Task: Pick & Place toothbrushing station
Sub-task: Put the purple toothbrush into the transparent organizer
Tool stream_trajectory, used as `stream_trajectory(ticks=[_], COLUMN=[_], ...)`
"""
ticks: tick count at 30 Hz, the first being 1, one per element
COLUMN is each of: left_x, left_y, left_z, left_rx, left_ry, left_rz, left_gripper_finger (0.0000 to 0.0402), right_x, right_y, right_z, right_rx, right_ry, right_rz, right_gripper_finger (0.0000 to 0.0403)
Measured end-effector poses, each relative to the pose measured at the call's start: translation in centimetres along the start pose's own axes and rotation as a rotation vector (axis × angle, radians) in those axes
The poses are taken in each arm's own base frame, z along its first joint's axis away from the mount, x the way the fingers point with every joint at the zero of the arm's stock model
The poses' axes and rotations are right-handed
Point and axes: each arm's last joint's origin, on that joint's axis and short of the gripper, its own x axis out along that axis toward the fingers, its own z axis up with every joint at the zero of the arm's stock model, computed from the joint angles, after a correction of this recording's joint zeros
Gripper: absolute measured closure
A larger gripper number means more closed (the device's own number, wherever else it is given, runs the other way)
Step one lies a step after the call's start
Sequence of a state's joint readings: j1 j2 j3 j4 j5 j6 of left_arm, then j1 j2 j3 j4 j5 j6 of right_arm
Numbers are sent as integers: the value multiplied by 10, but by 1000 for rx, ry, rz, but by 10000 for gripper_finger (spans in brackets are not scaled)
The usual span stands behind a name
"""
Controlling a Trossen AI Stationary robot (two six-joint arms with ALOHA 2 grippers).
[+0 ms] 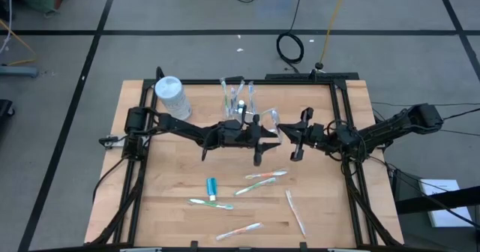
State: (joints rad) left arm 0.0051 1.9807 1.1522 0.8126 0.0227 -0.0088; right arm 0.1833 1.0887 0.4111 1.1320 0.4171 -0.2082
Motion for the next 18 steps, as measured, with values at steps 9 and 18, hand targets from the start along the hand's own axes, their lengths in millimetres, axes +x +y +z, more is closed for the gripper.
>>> stream_trajectory(ticks=[9,18], left_x=[-2,0], left_y=[2,2], left_z=[-16,-3], left_rx=[26,77], left_ry=[175,38], left_rz=[74,79], left_gripper_finger=[182,198], right_x=[0,0], right_y=[0,0], right_z=[0,-1], right_rx=[-14,-16], right_ry=[2,8], right_rz=[-6,-6], right_gripper_finger=[403,403])
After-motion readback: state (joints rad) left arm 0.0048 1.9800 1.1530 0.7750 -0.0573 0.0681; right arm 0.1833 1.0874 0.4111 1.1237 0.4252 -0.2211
